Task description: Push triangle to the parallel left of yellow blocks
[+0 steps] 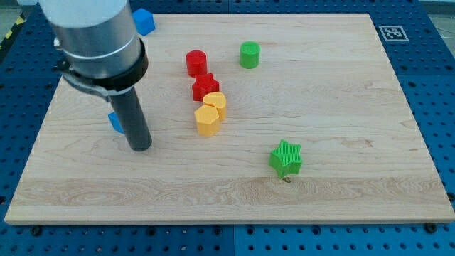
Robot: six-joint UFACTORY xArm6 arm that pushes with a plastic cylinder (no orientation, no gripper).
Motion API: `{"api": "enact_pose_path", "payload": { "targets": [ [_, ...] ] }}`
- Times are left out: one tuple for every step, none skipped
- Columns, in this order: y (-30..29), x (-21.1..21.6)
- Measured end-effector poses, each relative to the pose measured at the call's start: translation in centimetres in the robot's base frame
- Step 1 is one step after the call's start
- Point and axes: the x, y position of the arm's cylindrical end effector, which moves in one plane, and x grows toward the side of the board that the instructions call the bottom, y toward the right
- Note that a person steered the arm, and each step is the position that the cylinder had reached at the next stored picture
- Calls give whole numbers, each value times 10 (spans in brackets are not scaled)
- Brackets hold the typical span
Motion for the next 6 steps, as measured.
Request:
{"api": "enact_pose_path", "payload": {
  "targets": [
    [-8, 12],
    [-12, 21],
    [-14, 10],
    [-13, 3],
    [-9, -11],
    [-18, -22]
  ]
}}
